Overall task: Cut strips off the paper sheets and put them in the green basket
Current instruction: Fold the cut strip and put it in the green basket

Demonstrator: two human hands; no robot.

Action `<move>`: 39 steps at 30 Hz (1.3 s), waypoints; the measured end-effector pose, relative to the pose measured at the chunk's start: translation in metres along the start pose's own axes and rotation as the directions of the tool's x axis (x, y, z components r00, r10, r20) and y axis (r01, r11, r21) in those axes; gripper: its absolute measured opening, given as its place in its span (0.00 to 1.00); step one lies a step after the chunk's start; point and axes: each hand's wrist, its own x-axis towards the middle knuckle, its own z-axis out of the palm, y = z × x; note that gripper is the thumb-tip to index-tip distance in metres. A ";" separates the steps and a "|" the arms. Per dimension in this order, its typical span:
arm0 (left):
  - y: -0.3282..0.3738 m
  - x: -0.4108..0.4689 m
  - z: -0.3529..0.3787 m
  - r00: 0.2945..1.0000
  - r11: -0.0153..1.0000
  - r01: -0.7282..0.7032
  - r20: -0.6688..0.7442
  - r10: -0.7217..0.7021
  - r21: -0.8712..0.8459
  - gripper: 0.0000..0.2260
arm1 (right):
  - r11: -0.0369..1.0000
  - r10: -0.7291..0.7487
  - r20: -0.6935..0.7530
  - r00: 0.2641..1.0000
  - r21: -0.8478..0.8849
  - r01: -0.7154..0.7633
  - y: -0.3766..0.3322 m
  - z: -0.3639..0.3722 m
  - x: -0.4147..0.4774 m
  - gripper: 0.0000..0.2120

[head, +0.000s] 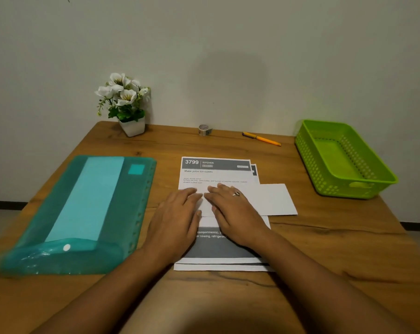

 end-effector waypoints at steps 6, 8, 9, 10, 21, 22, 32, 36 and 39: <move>0.006 0.036 0.028 0.973 0.997 0.013 0.231 -0.029 0.070 0.24 | 1.000 0.012 0.035 0.999 -0.017 -0.012 -0.001 -0.001 -0.001 0.25; 0.003 0.034 0.033 0.970 0.996 -0.004 0.241 -0.016 0.084 0.26 | 0.997 0.021 0.052 0.998 -0.069 -0.018 0.000 -0.001 -0.002 0.26; 0.000 0.034 0.035 0.973 0.996 -0.016 0.230 -0.004 0.088 0.27 | 0.994 0.045 0.066 0.997 -0.103 -0.038 0.002 -0.001 -0.002 0.27; -0.002 0.034 0.036 0.975 0.996 -0.026 0.222 0.006 0.091 0.27 | 0.989 0.082 0.088 0.993 -0.133 -0.070 0.004 -0.002 -0.003 0.29; -0.003 0.034 0.037 0.971 0.995 -0.031 0.241 0.007 0.095 0.32 | 0.905 0.369 0.121 0.921 -0.269 -0.328 0.069 -0.036 -0.026 0.39; -0.003 0.034 0.037 0.970 0.995 -0.031 0.243 0.007 0.097 0.32 | 0.896 0.390 0.113 0.914 -0.276 -0.348 0.075 -0.039 -0.028 0.39; -0.001 0.043 0.027 0.961 0.999 0.005 0.275 -0.013 0.031 0.29 | 0.884 0.417 0.088 0.905 -0.270 -0.381 0.084 -0.038 -0.029 0.38; -0.006 0.083 0.019 0.992 0.999 0.024 0.121 -0.018 -0.049 0.20 | 0.887 0.407 0.065 0.911 -0.267 -0.377 0.084 -0.037 -0.029 0.38; -0.014 0.132 0.017 0.989 0.990 0.114 0.103 -0.106 -0.078 0.17 | 0.887 0.403 0.058 0.913 -0.271 -0.374 0.085 -0.036 -0.029 0.38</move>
